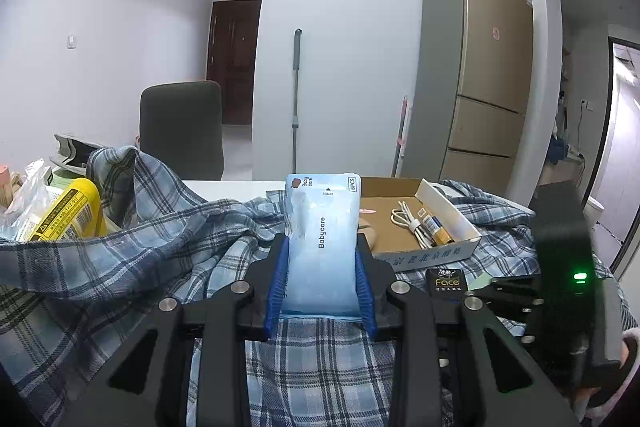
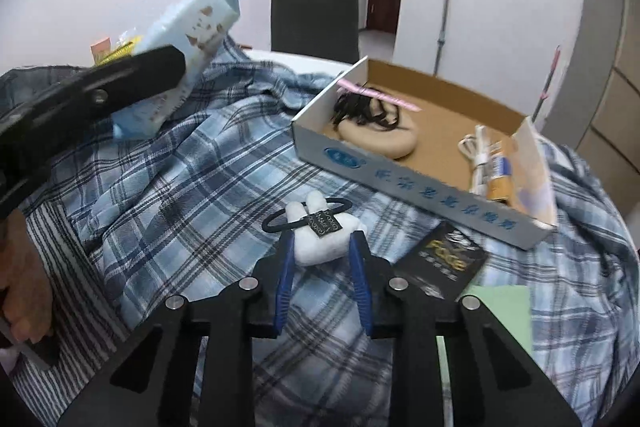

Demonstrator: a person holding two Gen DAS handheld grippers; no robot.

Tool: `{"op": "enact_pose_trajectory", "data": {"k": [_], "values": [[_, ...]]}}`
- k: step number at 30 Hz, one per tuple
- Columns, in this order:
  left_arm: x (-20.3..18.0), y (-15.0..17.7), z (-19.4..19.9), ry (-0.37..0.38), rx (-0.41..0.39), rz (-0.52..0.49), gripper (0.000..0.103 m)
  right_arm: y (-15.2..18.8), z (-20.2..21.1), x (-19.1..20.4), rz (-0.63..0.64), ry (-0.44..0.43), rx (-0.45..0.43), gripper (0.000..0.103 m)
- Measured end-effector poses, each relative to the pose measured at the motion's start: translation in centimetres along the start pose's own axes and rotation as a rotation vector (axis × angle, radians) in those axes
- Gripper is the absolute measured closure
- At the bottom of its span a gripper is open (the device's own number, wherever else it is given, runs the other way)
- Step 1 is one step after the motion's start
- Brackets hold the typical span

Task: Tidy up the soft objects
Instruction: 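Lift and carry the wipes pack and earbuds over the box with both tools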

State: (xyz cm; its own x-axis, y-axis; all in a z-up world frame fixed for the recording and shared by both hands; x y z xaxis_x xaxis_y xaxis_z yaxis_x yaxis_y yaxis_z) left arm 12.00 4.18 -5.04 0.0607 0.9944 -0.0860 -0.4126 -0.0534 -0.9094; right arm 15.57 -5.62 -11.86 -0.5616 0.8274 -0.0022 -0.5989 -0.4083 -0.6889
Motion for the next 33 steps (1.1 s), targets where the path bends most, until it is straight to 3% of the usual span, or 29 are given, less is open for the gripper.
{"op": "enact_pose_trajectory", "data": {"k": [4,7,9,13,20,27,33], "values": [[-0.1,-0.1,0.1,0.001,-0.009,-0.003,0.070,0.2,2.3,-1.2,-0.033,0.031,-0.048,0.077],[-0.5,-0.3,0.6,0.005,-0.029,-0.012,0.070,-0.1,4.8,-2.7,-0.058,0.097,-0.134,0.077],[-0.8,-0.5,1.1,0.014,-0.051,-0.022,0.070,-0.3,7.1,-3.4,-0.048,0.169,-0.235,0.077],[-1.4,-0.7,1.3,0.033,-0.072,-0.048,0.070,-0.9,9.6,-3.9,-0.077,0.177,-0.373,0.077],[-1.5,-1.4,2.7,0.018,-0.121,-0.049,0.070,-1.7,11.6,-4.4,-0.103,0.192,-0.461,0.077],[-3.4,-6.5,6.3,0.032,-0.266,-0.075,0.070,-5.8,14.6,-5.7,-0.078,0.225,-0.557,0.077],[-5.4,-10.6,4.4,0.060,-0.379,-0.086,0.070,-10.5,15.1,-8.5,-0.120,0.265,-0.656,0.077]]}}
Point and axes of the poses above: each gripper's, at about its wrist camera, not at the fingertips, and z roughly against the way its jaws point, x to its left, y to its underside, the point moved 9 cm from there along -z, roughly the way its jaws point, and after that the axes turned 1 degree about -z, right-handed, at the moved point
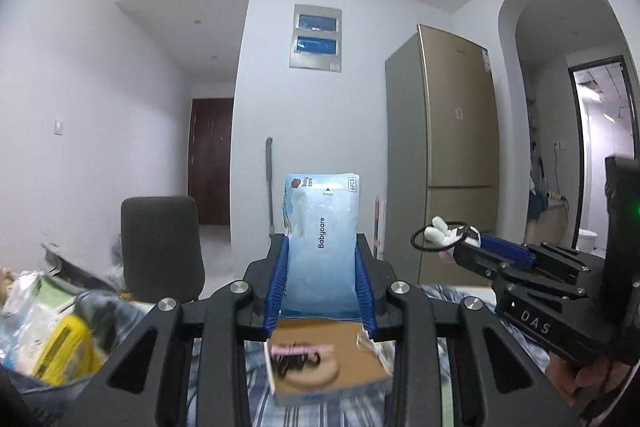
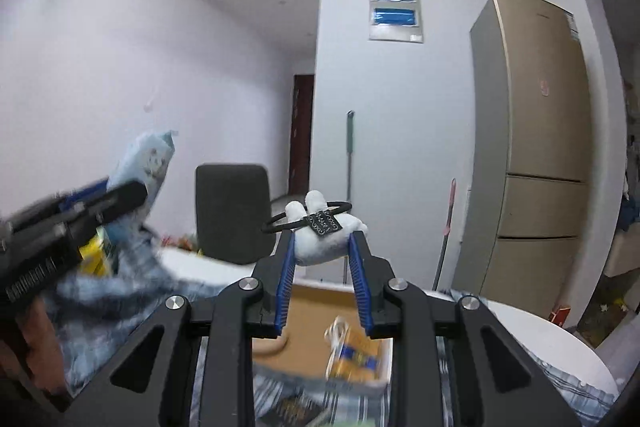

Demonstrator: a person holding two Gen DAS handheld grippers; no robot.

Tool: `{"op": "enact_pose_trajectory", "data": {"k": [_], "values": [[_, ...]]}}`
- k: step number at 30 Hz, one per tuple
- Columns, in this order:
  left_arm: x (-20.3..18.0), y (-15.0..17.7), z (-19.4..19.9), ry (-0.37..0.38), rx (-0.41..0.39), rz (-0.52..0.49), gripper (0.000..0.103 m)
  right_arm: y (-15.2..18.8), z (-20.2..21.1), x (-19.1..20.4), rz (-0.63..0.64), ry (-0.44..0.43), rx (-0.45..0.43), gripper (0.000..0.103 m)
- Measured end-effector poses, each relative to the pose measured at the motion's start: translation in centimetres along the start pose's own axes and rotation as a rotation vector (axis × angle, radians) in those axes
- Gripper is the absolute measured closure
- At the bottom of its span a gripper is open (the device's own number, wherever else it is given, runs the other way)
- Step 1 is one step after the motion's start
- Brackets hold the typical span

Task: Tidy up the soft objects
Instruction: 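Lift and carry the wipes pack and earbuds over the box with both tools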

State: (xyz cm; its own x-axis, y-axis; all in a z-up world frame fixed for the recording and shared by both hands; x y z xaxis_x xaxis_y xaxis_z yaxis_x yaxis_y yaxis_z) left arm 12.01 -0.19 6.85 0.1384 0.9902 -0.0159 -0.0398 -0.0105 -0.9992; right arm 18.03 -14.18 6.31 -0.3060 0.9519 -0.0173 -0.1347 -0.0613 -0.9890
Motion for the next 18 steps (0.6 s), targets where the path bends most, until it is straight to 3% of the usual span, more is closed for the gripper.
{"op": "enact_pose_trajectory", "data": {"k": [8,18], "values": [[0.9,2.5,-8.8,-0.010,0.048,0.046,0.070,1.3,-5.8,-3.3,-0.053,0.080,0.032,0.077],[1.2,7.6,-13.2,0.024,0.187,0.058,0.070,7.8,-9.9,-3.4,-0.129,-0.030,0.243,0.077]]}}
Point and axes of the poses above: each gripper's, at about its wrist camera, not at the fingertips, and z roughly against the way its jaws point, x to its left, y to its underside, the point moved 9 cm from there along -z, roughly the way its jaws point, and after that the axes turned 1 degree about -z, right-handed, at the moved point
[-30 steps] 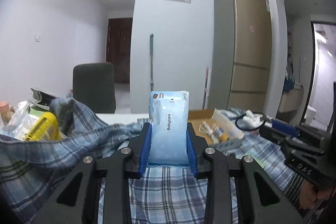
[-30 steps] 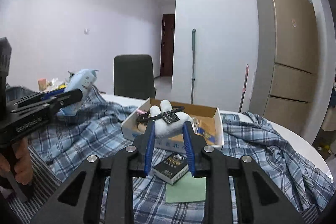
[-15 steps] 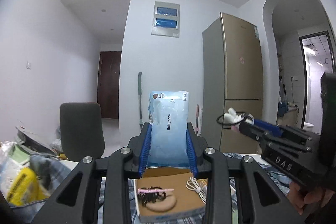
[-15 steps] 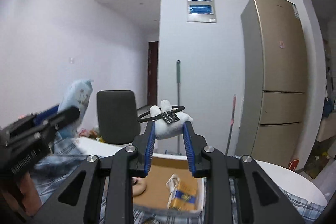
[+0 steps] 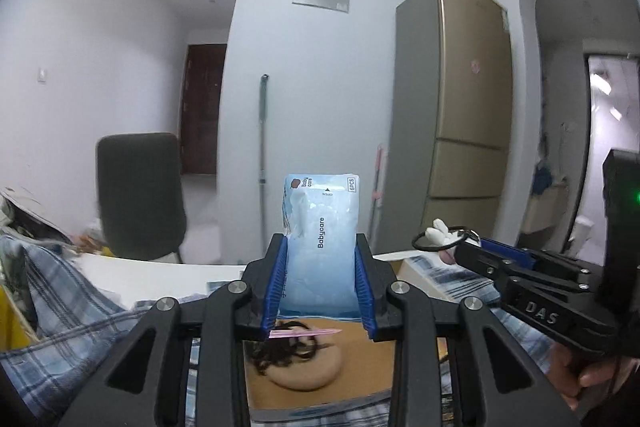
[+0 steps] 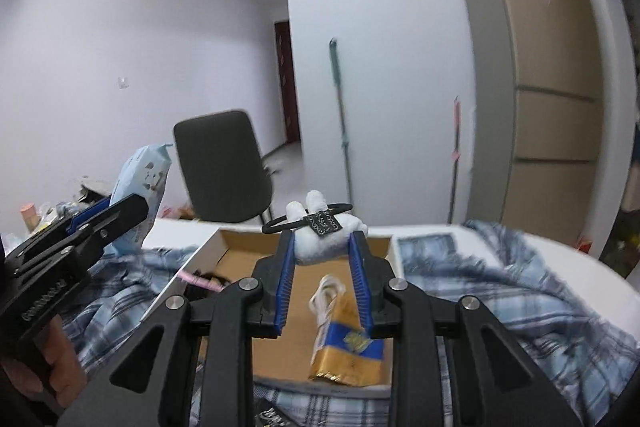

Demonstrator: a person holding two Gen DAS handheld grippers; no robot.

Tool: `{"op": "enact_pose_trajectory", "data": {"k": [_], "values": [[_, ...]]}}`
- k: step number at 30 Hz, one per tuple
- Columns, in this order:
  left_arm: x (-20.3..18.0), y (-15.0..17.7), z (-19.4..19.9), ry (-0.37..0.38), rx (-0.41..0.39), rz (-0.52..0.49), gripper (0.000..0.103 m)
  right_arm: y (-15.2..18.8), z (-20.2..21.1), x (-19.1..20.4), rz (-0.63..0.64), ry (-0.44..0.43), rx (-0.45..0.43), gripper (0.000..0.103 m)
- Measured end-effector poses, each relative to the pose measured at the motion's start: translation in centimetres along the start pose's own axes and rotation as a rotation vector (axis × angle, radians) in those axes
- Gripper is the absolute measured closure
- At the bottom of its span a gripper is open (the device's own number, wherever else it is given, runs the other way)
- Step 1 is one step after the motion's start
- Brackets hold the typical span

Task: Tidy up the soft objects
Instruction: 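Lift and carry the wipes pack and earbuds over the box with both tools, then lower both items into the box and open both tools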

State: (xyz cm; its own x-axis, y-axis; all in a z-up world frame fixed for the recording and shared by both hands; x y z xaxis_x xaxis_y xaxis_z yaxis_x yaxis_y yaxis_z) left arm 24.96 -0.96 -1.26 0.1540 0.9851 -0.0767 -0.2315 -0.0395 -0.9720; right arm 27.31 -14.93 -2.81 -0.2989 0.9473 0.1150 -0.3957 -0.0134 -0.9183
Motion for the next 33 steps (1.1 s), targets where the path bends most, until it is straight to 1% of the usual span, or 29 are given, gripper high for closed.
{"op": "enact_pose_trajectory", "data": {"k": [1,2,5,8,13,15,16,17,18,19,20,22,28,31,33], "values": [[0.1,0.1,-0.3,-0.030,0.006,-0.016,0.070,0.2,-0.3,0.2,0.009,-0.003,0.014,0.077],[0.1,0.1,-0.4,-0.037,0.011,-0.019,0.070,0.4,-0.6,0.3,0.018,0.002,0.023,0.077],[0.1,0.4,-1.1,-0.020,0.044,0.002,0.070,1.2,-1.2,0.6,0.034,-0.008,0.058,0.077],[0.3,0.6,-1.4,-0.042,0.051,-0.013,0.070,1.9,-1.4,1.0,0.056,-0.010,0.077,0.077],[0.3,1.0,-1.4,-0.035,0.065,-0.007,0.070,2.2,-1.9,1.5,0.073,-0.025,0.094,0.075],[0.2,1.1,-1.4,-0.035,0.069,-0.010,0.068,2.5,-2.0,1.7,0.082,-0.024,0.107,0.065],[0.3,1.3,-1.1,-0.034,0.069,-0.012,0.059,2.5,-2.1,1.6,0.087,-0.022,0.110,0.064],[0.1,1.3,-1.1,-0.029,0.070,-0.013,0.051,2.6,-2.1,1.8,0.093,-0.026,0.114,0.061],[0.0,1.4,-1.1,-0.028,0.070,-0.015,0.035,2.7,-2.1,1.8,0.096,-0.030,0.119,0.053],[0.2,1.4,-0.9,-0.033,0.065,-0.016,0.030,2.7,-2.0,1.9,0.094,-0.032,0.120,0.049],[0.1,1.2,-0.7,-0.039,0.052,-0.017,0.030,2.7,-1.9,1.9,0.089,-0.035,0.115,0.045],[0.1,0.9,-0.2,-0.042,0.030,-0.018,0.030,2.6,-1.8,1.9,0.086,-0.034,0.110,0.045],[0.7,0.6,0.2,-0.051,0.027,0.008,0.030,2.0,-1.3,1.2,0.067,-0.014,0.095,0.045],[1.0,-0.2,0.8,-0.052,0.011,0.028,0.030,1.2,-0.7,0.5,0.054,0.024,0.078,0.045],[1.1,-0.9,1.3,-0.049,-0.001,0.042,0.030,0.3,0.0,0.1,0.037,0.030,0.066,0.045]]}}
Point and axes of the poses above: each gripper's, at about its wrist camera, not at the fingertips, and z roughly against the way its jaws point, x to its left, y to its underside, the point moved 9 cm from there along -z, roughly the way its jaws point, and after that the axes turned 1 degree about -z, right-handed, at the moved point
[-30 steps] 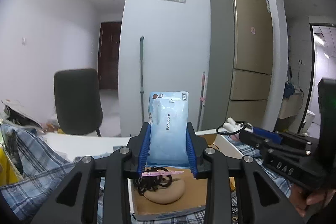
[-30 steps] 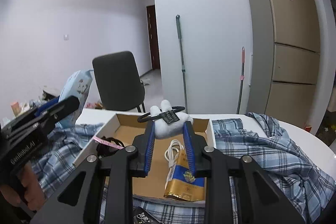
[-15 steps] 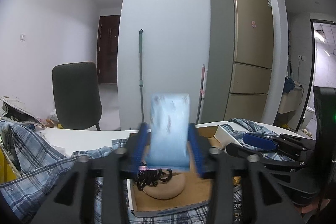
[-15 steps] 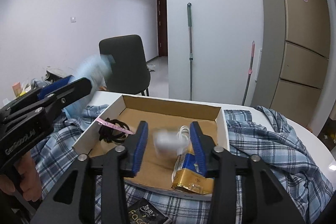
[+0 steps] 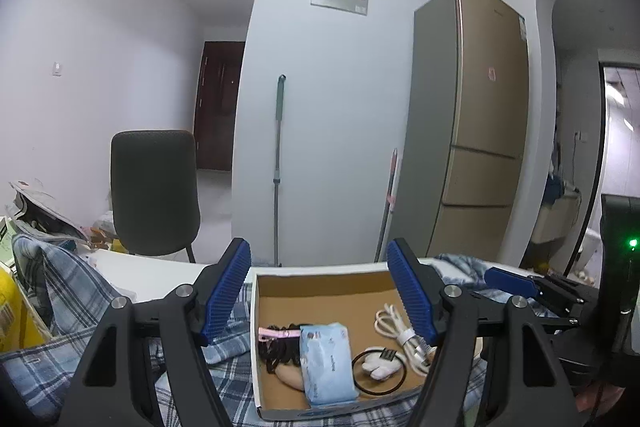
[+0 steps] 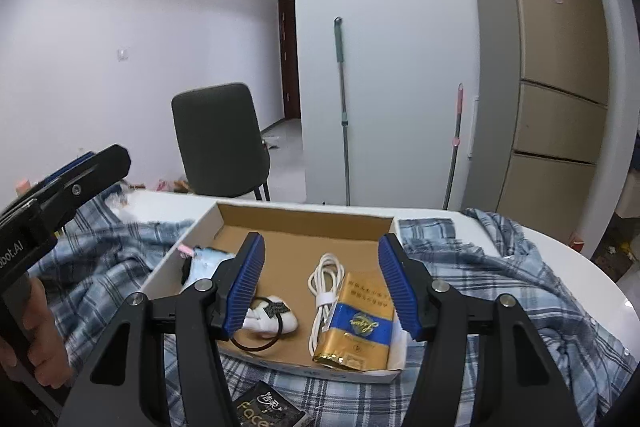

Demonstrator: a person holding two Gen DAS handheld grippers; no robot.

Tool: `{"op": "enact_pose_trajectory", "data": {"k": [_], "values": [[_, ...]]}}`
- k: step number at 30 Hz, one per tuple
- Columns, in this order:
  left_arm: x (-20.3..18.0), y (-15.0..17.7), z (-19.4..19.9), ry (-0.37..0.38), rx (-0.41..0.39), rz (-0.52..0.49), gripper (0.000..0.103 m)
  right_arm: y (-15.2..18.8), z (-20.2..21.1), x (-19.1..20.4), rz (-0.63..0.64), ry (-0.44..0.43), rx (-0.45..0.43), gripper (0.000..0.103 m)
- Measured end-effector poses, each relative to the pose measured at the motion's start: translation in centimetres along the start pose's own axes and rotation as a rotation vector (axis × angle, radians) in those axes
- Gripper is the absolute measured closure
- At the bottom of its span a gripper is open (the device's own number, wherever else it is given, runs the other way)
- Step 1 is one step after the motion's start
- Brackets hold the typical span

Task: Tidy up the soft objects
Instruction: 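Lower both items into the box and open both tools, then withdraw both tools up from the box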

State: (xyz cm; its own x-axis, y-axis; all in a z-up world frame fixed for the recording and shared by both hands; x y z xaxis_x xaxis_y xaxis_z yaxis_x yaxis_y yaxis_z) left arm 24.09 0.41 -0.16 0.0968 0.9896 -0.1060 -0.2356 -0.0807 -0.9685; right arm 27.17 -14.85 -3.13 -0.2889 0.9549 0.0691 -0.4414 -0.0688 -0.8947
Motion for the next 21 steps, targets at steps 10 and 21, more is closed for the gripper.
{"op": "enact_pose_trajectory", "data": {"k": [10,21], "values": [[-1.7,-3.9,6.4,0.004,-0.125,-0.036,0.030,-2.5,6.2,0.2,-0.008,0.025,-0.073,0.045],[-4.3,-3.8,14.1,0.062,-0.182,-0.066,0.030,-1.1,11.9,0.6,0.019,0.044,-0.118,0.045]]}}
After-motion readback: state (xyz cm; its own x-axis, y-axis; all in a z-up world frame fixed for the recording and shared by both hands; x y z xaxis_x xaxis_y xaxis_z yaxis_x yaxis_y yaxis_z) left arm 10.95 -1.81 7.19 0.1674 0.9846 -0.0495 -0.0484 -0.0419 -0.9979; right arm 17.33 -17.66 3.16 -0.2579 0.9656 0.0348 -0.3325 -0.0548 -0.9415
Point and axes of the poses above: each gripper's, at about its wrist camera, not at the fingertips, and z roughly against the way its jaws point, x to its left, y to its underside, the point moved 9 cm from there along -z, roughly the way its jaws point, and after that the axes turned 1 degree about -z, right-handed, at the moved point
